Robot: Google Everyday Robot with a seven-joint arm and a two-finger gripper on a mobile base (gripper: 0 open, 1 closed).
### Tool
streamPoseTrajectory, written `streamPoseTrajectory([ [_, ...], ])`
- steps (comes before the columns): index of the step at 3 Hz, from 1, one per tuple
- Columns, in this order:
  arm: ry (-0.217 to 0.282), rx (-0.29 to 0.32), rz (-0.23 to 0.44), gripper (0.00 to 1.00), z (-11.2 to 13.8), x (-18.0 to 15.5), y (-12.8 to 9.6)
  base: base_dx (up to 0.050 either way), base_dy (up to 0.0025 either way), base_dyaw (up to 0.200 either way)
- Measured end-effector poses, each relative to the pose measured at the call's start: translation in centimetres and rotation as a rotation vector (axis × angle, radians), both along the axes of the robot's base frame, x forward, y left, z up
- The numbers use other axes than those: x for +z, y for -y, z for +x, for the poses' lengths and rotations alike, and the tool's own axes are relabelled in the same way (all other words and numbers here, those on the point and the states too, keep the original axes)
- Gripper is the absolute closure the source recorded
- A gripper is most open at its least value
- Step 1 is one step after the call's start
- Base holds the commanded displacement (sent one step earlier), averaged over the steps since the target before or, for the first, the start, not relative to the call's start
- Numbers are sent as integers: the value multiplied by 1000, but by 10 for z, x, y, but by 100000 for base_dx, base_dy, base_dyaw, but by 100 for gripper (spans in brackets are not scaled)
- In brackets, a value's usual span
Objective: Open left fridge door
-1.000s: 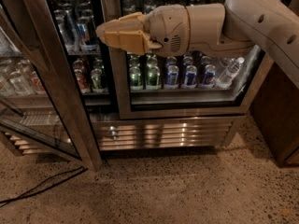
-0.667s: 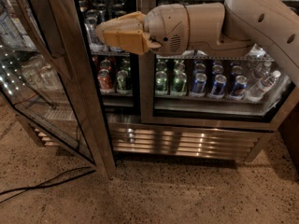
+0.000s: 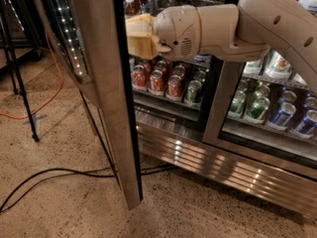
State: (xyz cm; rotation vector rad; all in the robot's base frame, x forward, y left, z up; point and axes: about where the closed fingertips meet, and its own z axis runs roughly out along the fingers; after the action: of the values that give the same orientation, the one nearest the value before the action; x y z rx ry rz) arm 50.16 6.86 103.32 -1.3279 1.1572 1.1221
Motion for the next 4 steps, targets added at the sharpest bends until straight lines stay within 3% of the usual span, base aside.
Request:
streamPoseTrajectory([
  [1,0,0,0,100,0,0,0,-6,10,19103],
  [4,0,0,0,100,0,0,0,4,-4,-19953],
])
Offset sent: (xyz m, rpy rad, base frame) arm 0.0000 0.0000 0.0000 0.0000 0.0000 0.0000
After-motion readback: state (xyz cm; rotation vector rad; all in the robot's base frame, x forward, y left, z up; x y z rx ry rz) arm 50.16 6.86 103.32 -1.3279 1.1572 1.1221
